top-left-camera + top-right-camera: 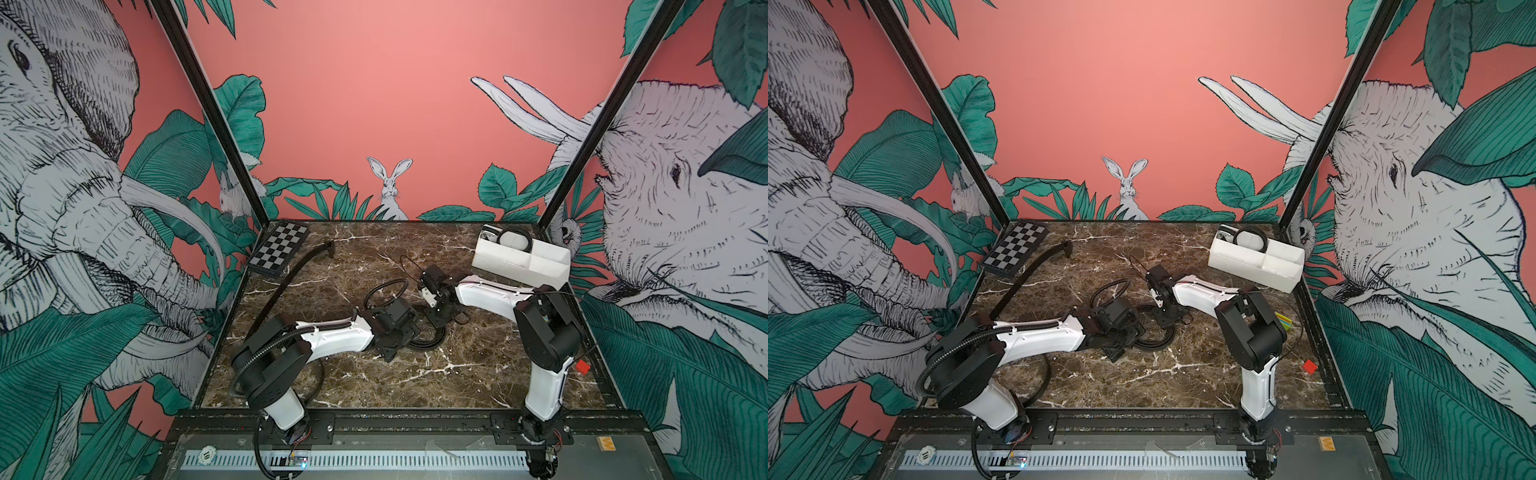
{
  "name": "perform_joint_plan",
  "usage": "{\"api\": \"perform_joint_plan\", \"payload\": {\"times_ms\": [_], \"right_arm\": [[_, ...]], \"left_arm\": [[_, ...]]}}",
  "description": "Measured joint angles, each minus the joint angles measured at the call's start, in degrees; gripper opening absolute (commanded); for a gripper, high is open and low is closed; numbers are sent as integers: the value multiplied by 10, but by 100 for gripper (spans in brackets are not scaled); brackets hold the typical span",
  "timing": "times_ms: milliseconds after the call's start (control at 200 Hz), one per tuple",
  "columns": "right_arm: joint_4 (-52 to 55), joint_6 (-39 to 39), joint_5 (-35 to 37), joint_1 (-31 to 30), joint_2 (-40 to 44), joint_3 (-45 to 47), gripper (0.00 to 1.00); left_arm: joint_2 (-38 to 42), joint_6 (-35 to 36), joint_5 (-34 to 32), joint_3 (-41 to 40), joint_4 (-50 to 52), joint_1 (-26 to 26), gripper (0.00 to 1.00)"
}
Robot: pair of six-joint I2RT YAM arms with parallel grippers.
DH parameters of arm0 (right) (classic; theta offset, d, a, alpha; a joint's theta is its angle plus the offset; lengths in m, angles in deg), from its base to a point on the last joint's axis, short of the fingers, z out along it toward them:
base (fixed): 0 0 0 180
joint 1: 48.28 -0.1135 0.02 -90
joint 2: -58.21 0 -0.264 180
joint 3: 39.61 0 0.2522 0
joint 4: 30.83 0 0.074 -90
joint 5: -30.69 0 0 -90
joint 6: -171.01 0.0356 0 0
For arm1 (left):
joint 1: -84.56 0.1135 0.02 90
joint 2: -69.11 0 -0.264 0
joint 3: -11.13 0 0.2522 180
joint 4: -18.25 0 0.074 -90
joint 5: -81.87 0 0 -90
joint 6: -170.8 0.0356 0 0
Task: Place the belts into the storage roll
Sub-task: Roll the belt at the center of the board.
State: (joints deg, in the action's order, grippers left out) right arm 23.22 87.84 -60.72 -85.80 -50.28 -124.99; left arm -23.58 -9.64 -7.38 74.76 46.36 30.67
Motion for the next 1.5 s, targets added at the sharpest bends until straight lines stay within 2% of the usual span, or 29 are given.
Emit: {"api": "perform_joint_plan", "payload": {"times_ms": [580, 745, 950, 1040, 1330, 1405, 1500], "right_arm": [[-2, 0, 0, 0, 1, 2, 0], [-2, 0, -1, -1, 1, 2, 0], [-1, 0, -9, -3, 6, 9, 0], [-1, 0, -10, -4, 6, 9, 0], [-4, 0, -18, -5, 9, 13, 0], [-3, 0, -23, -5, 9, 13, 0], [0, 0, -27, -7, 9, 13, 0]], "left_arm": [[-36, 73, -17, 68, 97, 30, 71], [-65, 100, -17, 87, 111, 34, 59], [-70, 129, -7, 88, 114, 43, 50], [-75, 144, -1, 93, 119, 45, 41], [-88, 189, 17, 106, 130, 48, 32], [-94, 205, 18, 115, 141, 49, 26], [-99, 229, 18, 123, 151, 49, 11]]}}
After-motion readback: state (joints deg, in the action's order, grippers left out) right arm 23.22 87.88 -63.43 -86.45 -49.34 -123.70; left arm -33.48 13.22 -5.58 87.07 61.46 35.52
